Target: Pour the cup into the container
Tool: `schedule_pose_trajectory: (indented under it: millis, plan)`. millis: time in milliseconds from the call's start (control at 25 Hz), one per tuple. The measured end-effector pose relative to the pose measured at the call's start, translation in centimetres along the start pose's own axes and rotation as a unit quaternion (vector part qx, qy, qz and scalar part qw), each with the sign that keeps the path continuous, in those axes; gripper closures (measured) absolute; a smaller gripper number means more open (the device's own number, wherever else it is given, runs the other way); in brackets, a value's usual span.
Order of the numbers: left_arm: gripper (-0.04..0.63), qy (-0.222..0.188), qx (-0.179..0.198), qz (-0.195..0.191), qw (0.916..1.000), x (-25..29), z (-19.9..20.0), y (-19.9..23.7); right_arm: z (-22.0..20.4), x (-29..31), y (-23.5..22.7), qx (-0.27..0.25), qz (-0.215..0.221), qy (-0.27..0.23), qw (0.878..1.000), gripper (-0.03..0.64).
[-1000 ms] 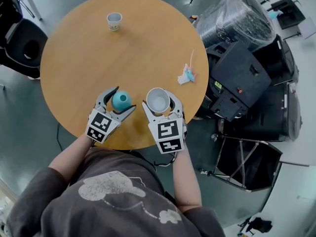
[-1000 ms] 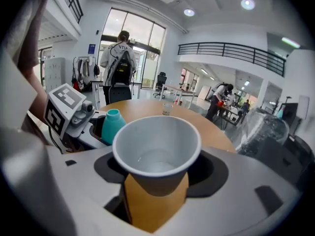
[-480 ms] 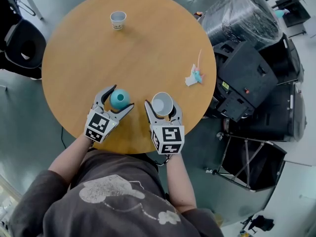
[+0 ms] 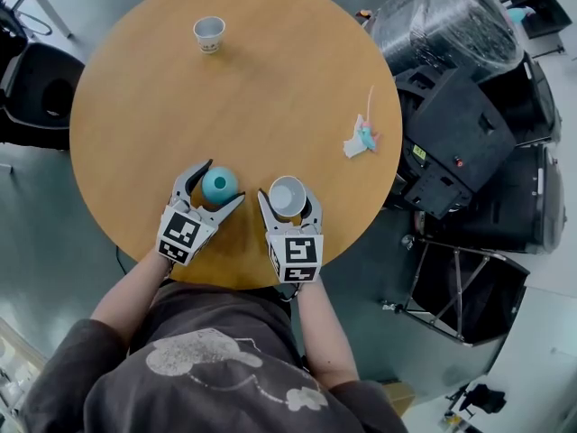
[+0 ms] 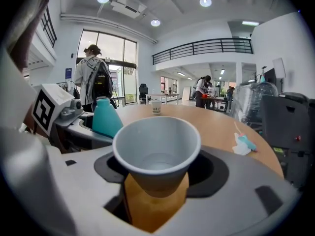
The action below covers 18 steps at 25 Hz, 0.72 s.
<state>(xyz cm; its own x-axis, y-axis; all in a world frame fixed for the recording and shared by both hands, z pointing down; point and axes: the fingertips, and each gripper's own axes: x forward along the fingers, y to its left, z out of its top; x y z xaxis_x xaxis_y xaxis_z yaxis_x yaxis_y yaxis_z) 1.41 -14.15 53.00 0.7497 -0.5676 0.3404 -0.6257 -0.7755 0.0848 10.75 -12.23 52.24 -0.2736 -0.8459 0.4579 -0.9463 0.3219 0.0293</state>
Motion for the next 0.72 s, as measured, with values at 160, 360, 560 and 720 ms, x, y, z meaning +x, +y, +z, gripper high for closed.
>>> schedule_pose_trajectory:
  millis: [160,360,560,720]
  plan:
    - [0.198,0.001,0.002,0.001,1.0,0.5,-0.4,0.1,-1.0,0.8,0.1,0.003,0.003,0.0,1.0,0.316]
    - [0.198,0.001,-0.001,0.004,1.0,0.6,-0.8,0.1,-1.4,1.3,0.3,0.003,0.009,-0.005,1.0,0.316]
    - [0.198,-0.008,0.002,0.008,0.9999,0.5,-0.9,0.2,-2.4,1.8,0.2,0.023,0.007,-0.006,1.0,0.316]
    - [0.198,-0.015,-0.001,0.009,0.9998,0.4,-0.7,0.2,-2.8,1.9,0.2,0.025,0.01,-0.001,1.0,0.315]
